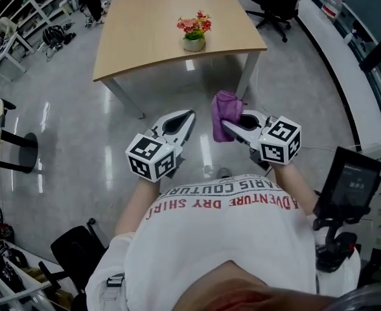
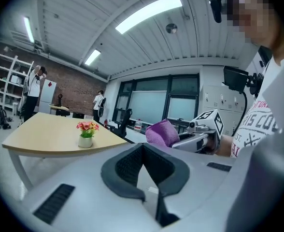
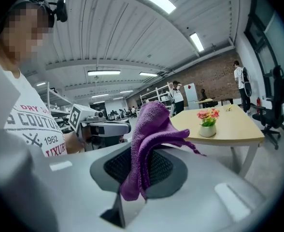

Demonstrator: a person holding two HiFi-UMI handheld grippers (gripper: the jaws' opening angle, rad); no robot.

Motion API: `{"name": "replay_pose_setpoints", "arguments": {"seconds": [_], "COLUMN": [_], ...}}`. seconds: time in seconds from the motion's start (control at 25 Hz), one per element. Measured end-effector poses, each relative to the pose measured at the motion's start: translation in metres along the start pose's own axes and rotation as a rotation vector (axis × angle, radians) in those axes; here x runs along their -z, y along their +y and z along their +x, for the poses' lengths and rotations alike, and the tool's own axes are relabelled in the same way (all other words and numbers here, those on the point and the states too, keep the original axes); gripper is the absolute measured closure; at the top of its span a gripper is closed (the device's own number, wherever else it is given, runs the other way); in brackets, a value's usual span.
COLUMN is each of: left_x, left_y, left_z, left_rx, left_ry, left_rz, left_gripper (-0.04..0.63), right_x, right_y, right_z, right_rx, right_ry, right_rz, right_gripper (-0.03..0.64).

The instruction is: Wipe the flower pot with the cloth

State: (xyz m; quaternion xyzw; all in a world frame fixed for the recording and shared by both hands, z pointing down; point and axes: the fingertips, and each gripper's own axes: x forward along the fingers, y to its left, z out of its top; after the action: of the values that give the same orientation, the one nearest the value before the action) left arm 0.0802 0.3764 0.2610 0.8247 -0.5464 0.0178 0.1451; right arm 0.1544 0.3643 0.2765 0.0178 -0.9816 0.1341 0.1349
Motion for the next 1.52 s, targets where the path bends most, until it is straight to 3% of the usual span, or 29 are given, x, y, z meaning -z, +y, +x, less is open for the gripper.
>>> {"name": "replay_pose_setpoints", "arguments": {"seconds": [0.32, 0.6, 0.88, 1.52], "left_x": [0.052, 0.041, 0.046, 0.047], "left_y": [-0.062, -0.118, -0.133, -0.132], "left_z": [-0.172, -0.258, -0.262, -0.267], "left_rx": [0.037, 0.087, 0.089, 0.089], "left_ry": [0.030, -0.007, -0.001, -0.005], "left_rz": [0.032, 0.116, 0.148, 0.122], "left_gripper": [0.594, 0.594, 0.594, 0.594], "right_x": [0.047, 0.043, 0.044, 0.048], "right_y": [0.193, 0.294, 0.305, 0.309], "right_z": [0.013, -0.010, -0.022, -0.017], "right_rx": [0.015, 0.066, 0.073, 0.051], "right_ry": [-0.026, -0.051, -0.089, -0.083], "right_rz": [0.018, -0.044, -0.057, -0.040], "right_gripper": [0.571, 0.568, 0.568, 0.568]}}
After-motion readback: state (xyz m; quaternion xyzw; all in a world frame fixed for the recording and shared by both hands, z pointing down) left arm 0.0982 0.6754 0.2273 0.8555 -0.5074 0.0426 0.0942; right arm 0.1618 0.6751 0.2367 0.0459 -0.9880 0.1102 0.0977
